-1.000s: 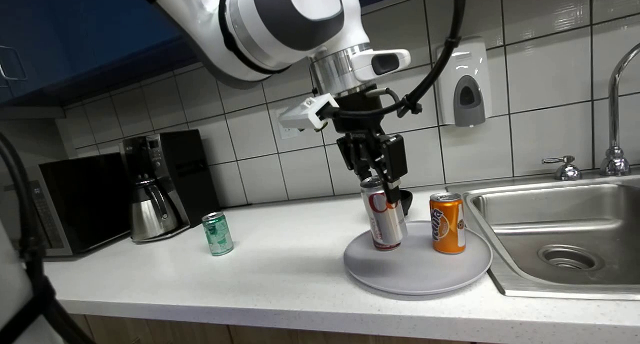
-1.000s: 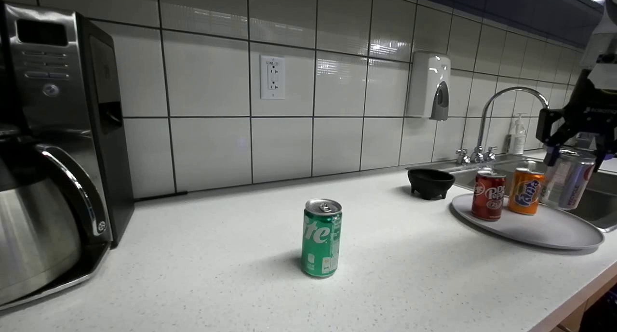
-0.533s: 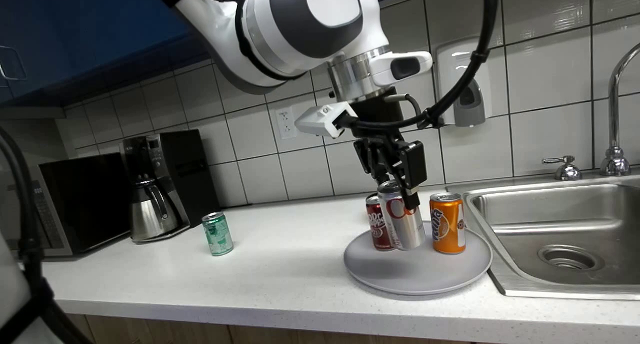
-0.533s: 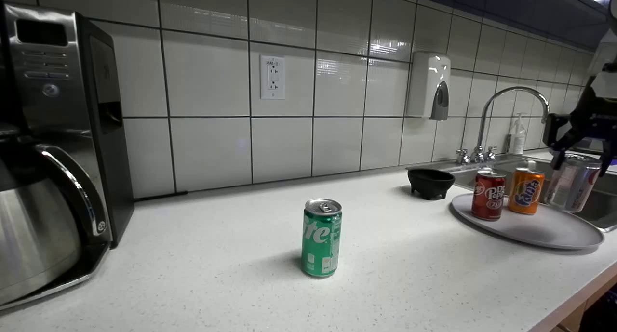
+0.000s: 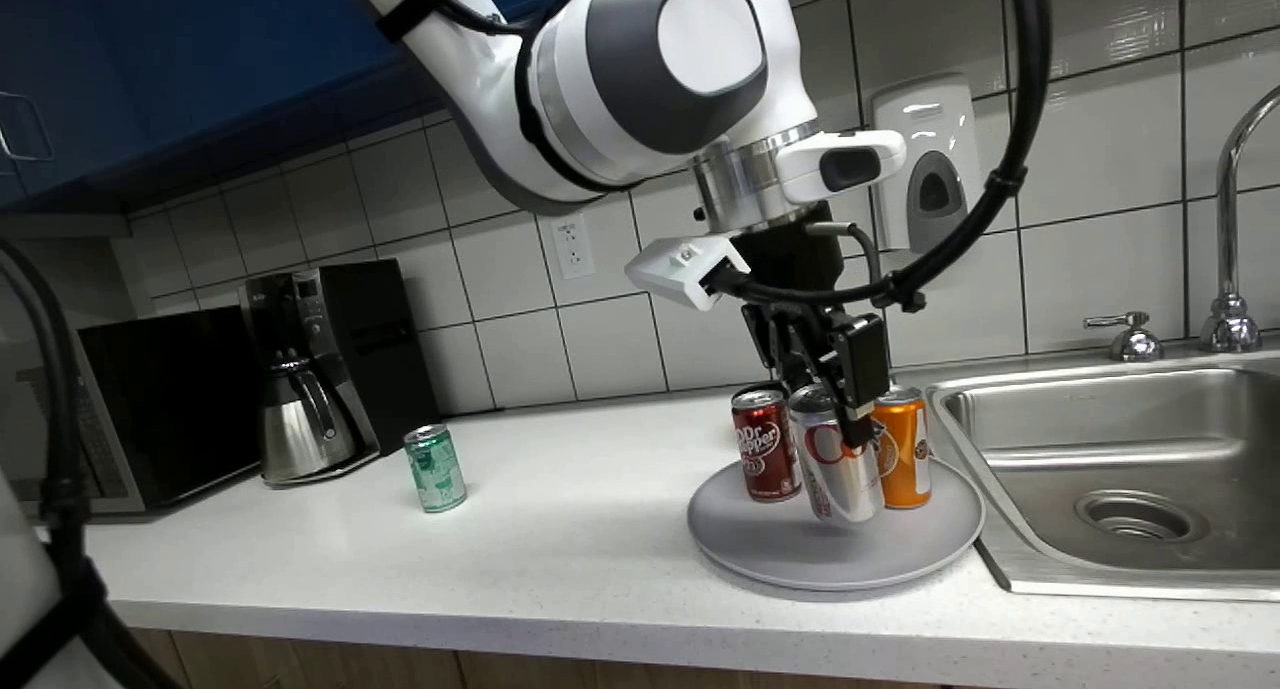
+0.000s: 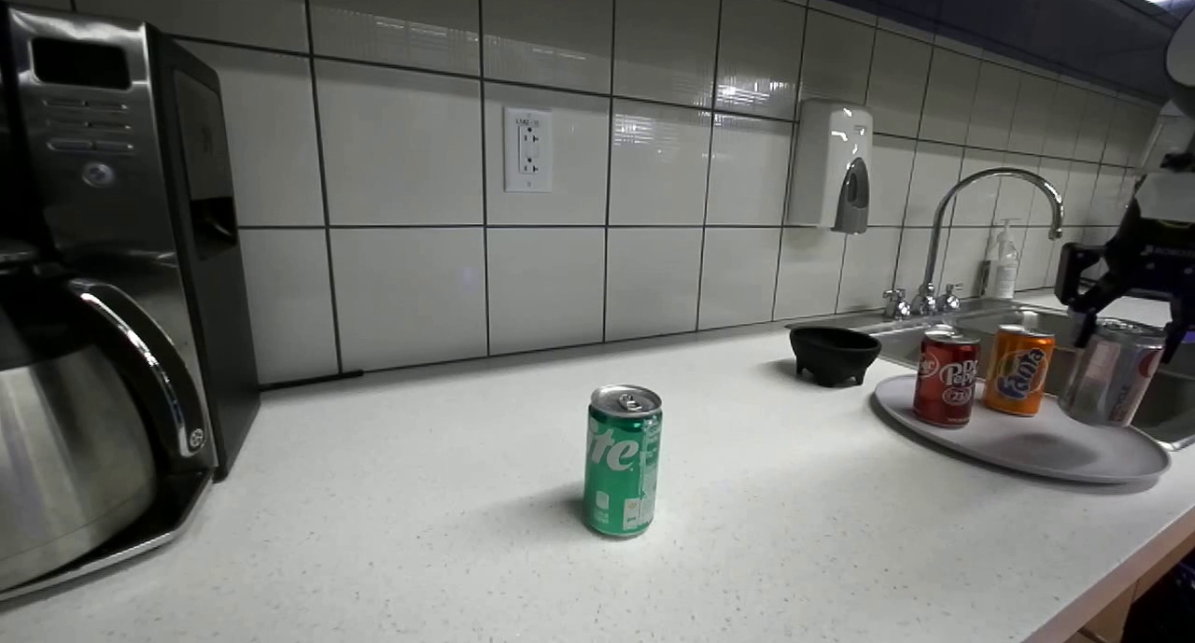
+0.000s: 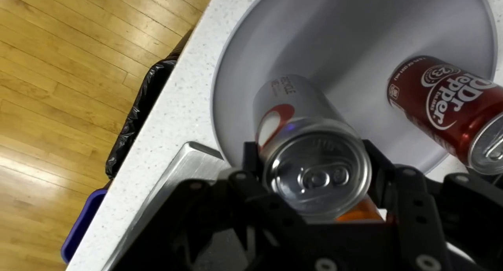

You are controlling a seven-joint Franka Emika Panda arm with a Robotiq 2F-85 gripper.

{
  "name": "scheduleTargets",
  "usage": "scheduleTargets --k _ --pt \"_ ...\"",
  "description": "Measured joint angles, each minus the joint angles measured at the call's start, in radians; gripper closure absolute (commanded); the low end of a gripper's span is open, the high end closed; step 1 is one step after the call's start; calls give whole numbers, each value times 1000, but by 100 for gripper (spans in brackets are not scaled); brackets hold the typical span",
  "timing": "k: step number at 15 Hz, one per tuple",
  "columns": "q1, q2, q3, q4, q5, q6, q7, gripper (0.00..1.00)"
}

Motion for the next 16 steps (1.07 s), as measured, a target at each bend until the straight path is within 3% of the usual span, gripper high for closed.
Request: scheduleTargets --k 7,8,11,16 --pt "0 84 -23 31 0 44 27 62" --pt "0 92 -26 37 0 44 29 12" --pt "2 109 -33 51 0 45 32 1" --pt "6 113 -34 75 -10 45 39 0"
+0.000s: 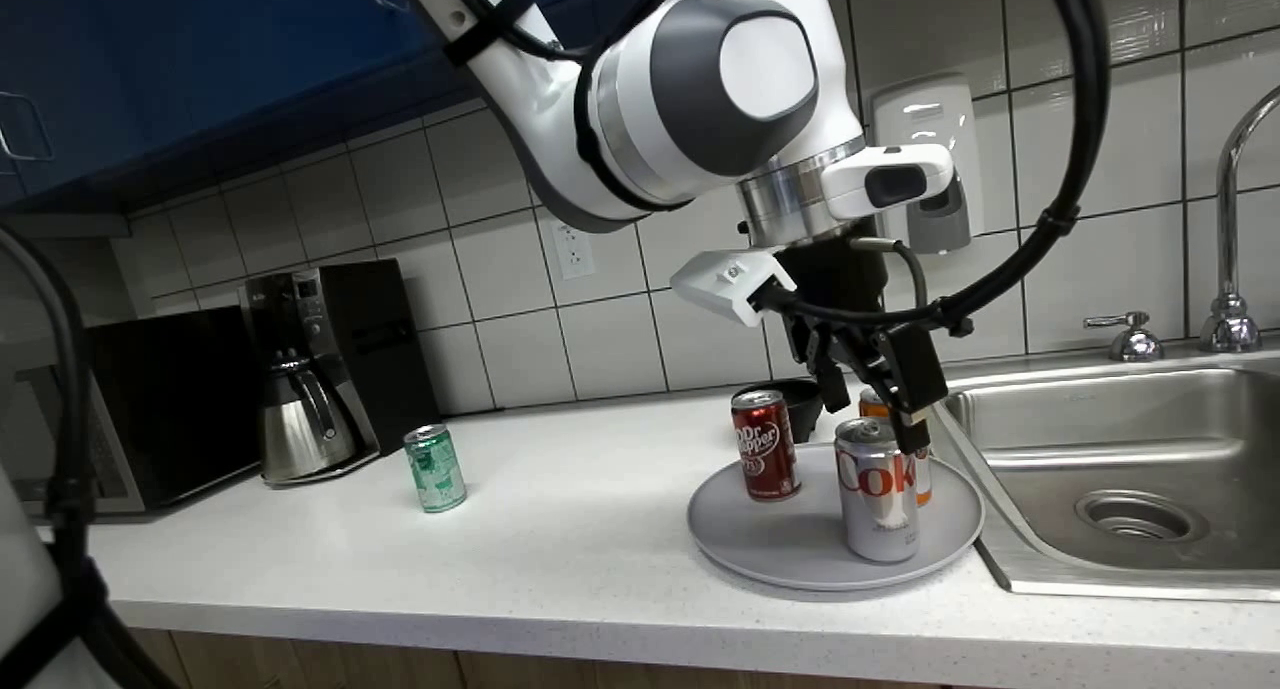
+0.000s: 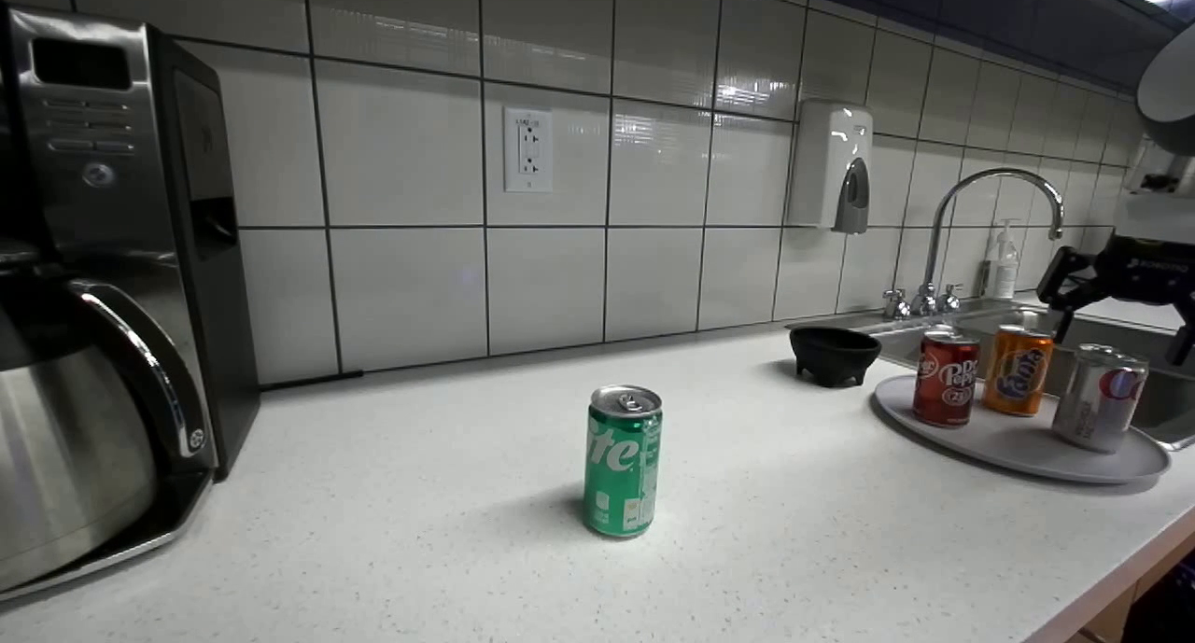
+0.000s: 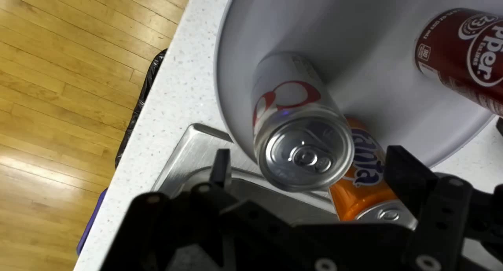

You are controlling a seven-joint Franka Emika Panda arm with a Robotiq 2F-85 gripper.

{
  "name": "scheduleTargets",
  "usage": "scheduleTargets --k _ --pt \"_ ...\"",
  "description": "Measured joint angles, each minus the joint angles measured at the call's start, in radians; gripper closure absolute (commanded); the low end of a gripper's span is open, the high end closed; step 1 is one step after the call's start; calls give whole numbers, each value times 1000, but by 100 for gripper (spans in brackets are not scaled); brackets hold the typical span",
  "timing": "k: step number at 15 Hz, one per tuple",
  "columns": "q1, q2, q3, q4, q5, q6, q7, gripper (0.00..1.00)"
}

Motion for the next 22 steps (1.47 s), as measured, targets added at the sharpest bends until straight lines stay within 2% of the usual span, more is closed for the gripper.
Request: scheduleTargets --k 6,11,16,22 --pt "14 -50 9 11 -98 0 54 0" --pt "41 -153 75 10 -142 -27 68 0" --pt "129 -221 145 10 -120 -71 60 0" --pt "267 -227 193 43 -34 -103 -11 0"
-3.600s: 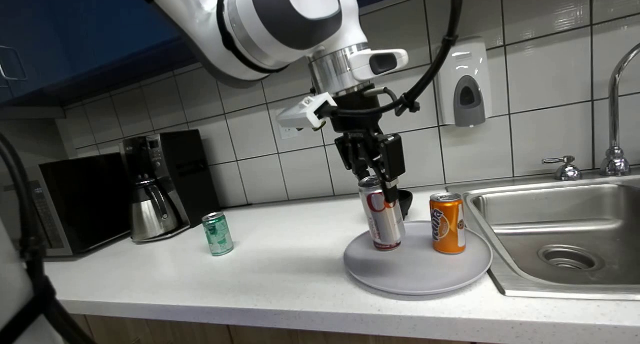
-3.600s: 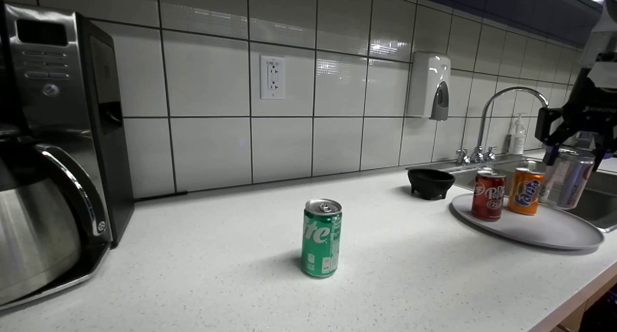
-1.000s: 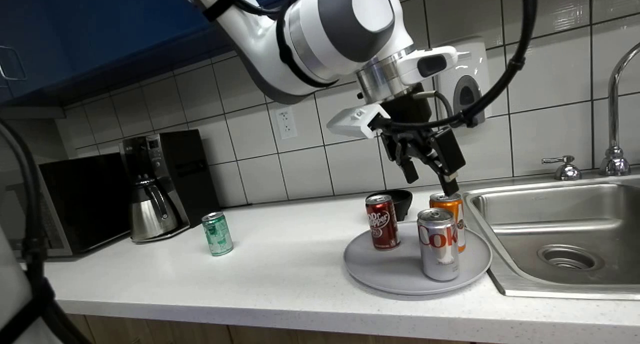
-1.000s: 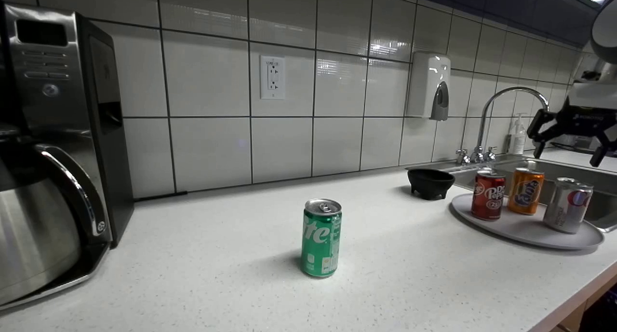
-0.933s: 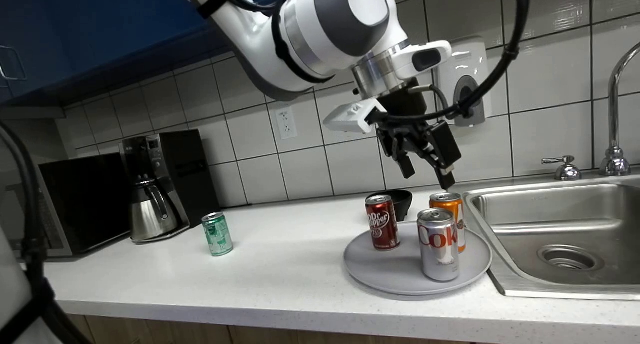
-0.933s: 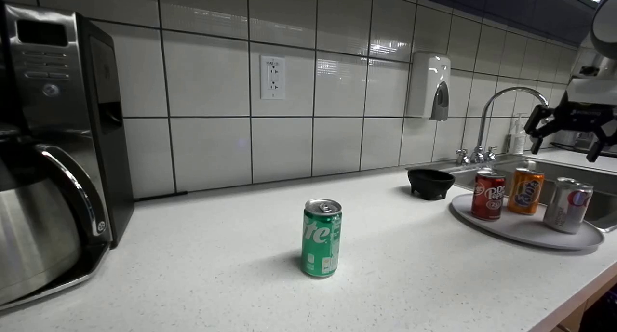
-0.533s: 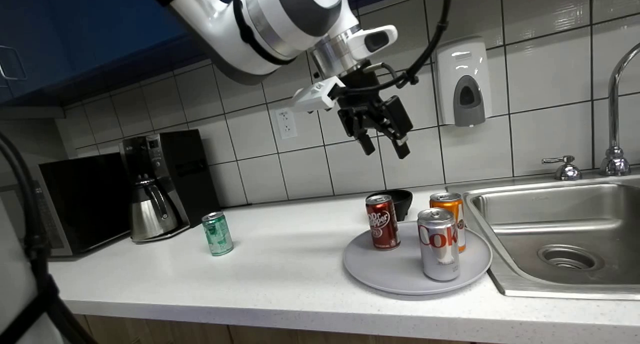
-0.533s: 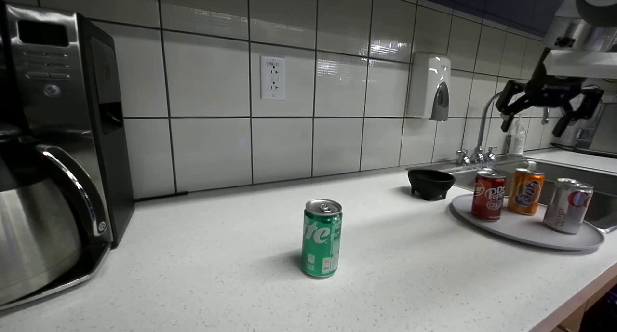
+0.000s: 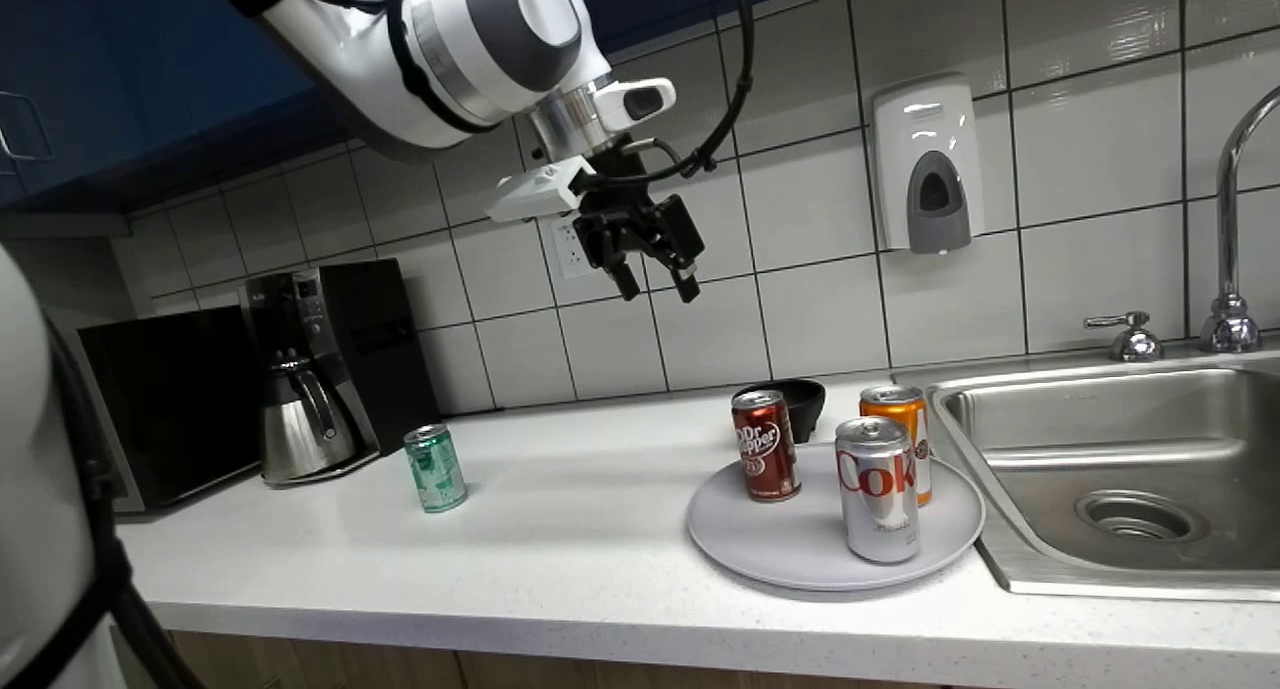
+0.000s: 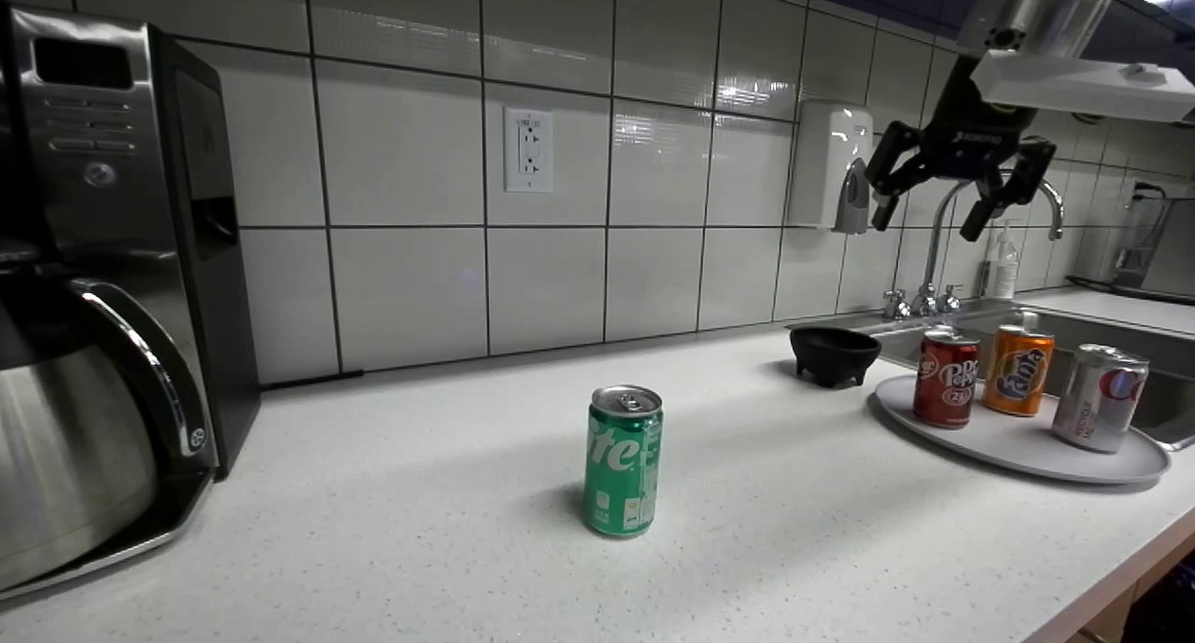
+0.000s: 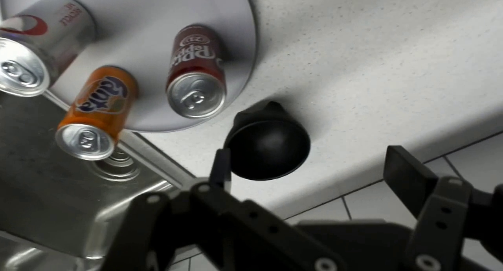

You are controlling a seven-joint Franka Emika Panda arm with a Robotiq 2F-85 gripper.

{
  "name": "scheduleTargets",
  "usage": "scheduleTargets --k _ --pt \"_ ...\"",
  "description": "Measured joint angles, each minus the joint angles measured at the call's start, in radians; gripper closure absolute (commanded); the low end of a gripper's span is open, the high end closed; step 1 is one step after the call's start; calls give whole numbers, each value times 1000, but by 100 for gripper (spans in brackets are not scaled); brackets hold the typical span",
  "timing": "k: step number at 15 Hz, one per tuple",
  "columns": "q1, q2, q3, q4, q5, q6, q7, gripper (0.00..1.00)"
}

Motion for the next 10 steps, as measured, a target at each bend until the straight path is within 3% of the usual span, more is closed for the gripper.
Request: scheduleTargets --k 10 --pt "178 144 40 175 91 -64 -178 0"
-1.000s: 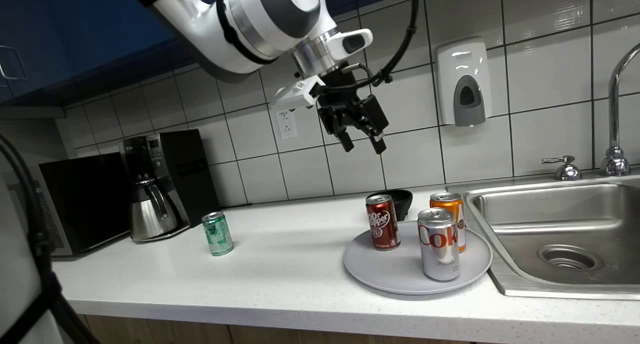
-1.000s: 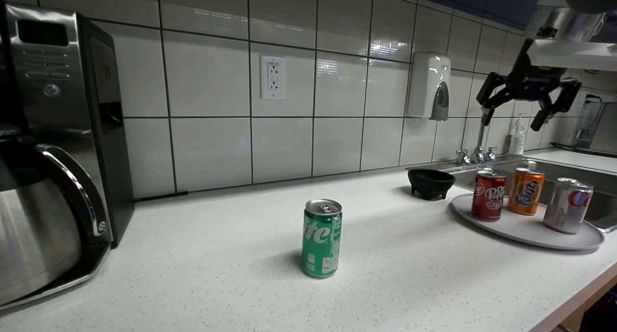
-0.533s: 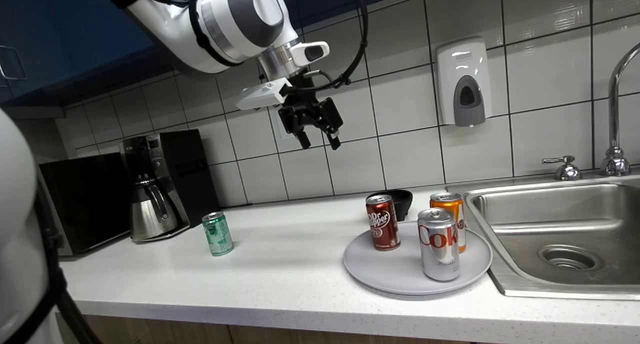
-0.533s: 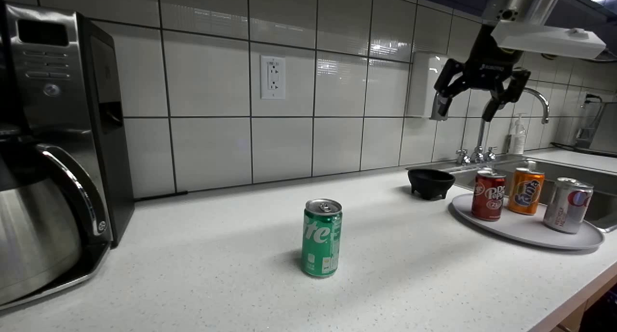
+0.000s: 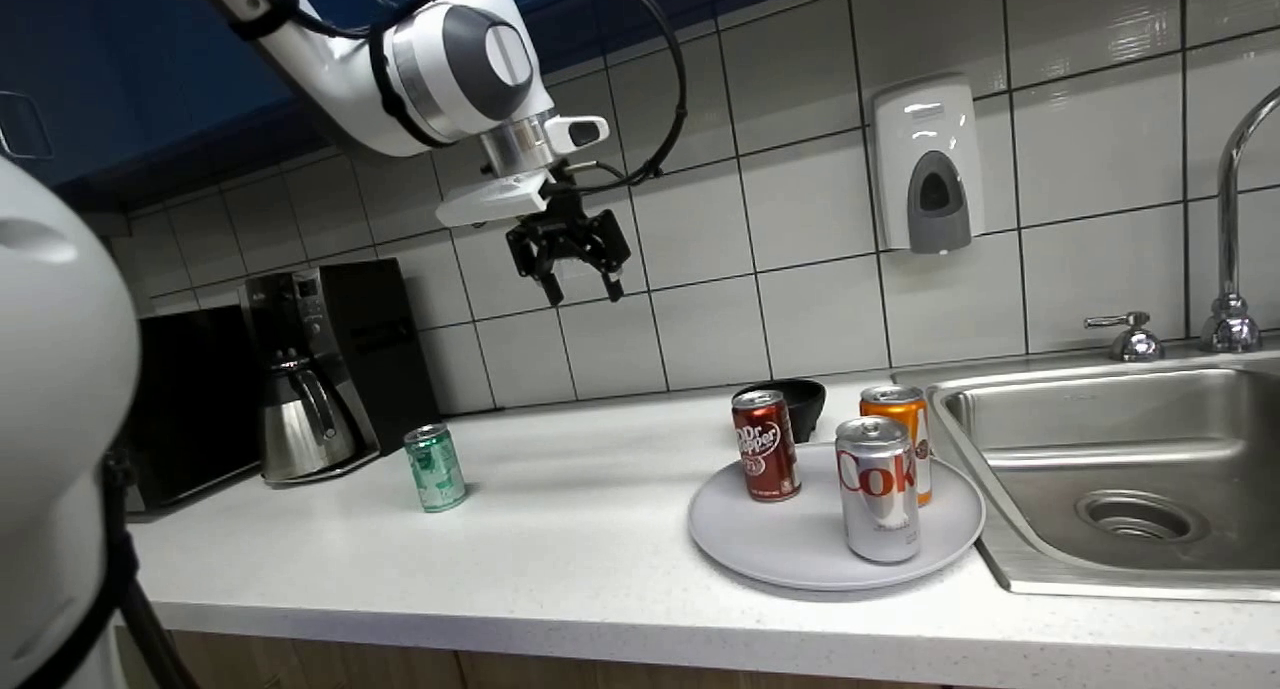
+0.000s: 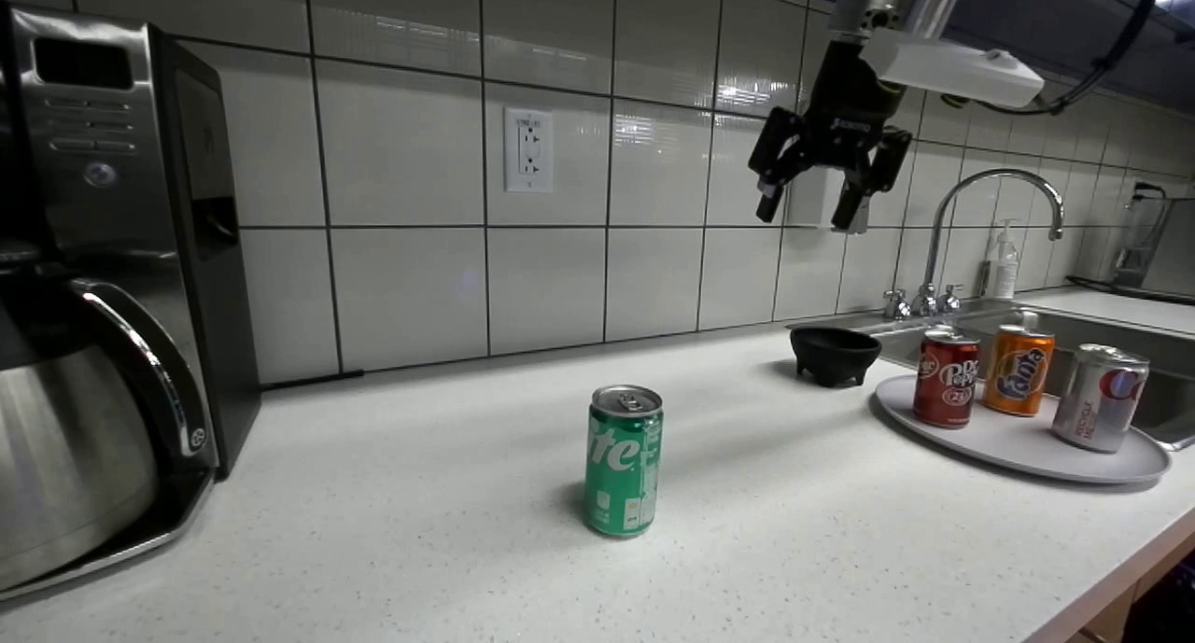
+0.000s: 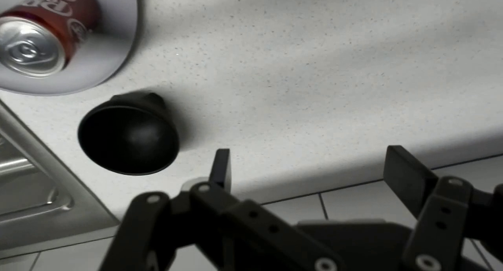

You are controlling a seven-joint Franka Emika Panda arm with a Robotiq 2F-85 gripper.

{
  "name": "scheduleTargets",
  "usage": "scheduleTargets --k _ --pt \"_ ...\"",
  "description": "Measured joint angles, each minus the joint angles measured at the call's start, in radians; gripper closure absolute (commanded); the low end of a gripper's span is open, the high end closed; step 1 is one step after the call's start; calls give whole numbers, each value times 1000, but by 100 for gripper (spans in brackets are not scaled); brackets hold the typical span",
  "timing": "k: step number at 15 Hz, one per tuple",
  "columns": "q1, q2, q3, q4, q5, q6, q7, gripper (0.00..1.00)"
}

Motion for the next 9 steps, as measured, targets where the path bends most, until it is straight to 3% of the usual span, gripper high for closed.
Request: scheduleTargets --k 9 --pt "104 175 69 197 17 -96 -105 0"
